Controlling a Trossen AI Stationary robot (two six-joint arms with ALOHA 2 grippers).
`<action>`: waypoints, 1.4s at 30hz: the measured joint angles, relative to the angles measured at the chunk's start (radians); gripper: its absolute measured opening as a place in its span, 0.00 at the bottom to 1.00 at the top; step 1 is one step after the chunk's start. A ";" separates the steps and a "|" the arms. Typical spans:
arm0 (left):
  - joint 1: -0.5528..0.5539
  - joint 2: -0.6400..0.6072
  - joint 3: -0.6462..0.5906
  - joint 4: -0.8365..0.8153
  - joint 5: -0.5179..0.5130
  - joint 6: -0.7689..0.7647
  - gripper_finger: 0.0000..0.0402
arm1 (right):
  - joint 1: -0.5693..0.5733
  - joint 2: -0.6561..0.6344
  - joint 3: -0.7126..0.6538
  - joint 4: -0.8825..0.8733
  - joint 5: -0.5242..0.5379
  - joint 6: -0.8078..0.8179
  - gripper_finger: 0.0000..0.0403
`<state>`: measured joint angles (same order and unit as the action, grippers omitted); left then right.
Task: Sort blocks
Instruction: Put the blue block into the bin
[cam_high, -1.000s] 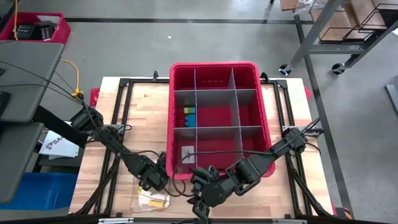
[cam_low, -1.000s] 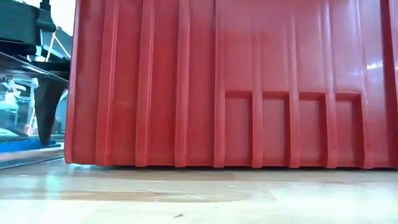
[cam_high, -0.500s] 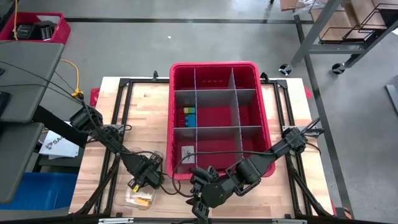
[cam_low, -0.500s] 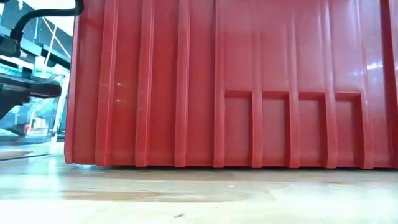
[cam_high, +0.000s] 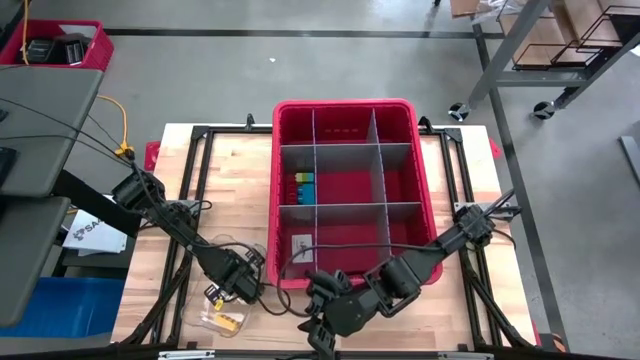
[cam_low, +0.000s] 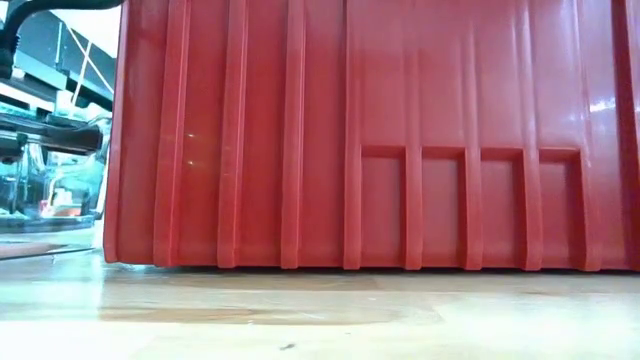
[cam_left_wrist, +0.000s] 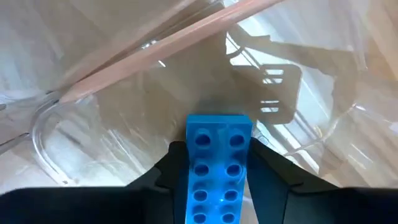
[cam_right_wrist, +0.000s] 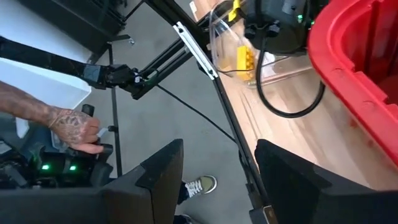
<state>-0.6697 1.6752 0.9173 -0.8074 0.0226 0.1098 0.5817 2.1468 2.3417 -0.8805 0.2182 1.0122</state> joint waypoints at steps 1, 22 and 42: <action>0.000 0.000 0.000 -0.004 -0.001 -0.003 0.28 | 0.002 0.000 0.000 0.005 0.000 0.000 0.49; -0.012 -0.384 0.330 -0.383 -0.117 -0.040 0.28 | 0.008 -0.065 0.000 0.104 -0.013 -0.127 0.49; 0.844 -0.322 0.451 0.256 -0.064 0.013 0.28 | 0.001 -0.101 0.000 0.138 0.131 -0.232 0.49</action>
<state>0.1742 1.3536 1.3685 -0.5517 -0.0410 0.1224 0.5823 2.0453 2.3421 -0.7430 0.3489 0.7799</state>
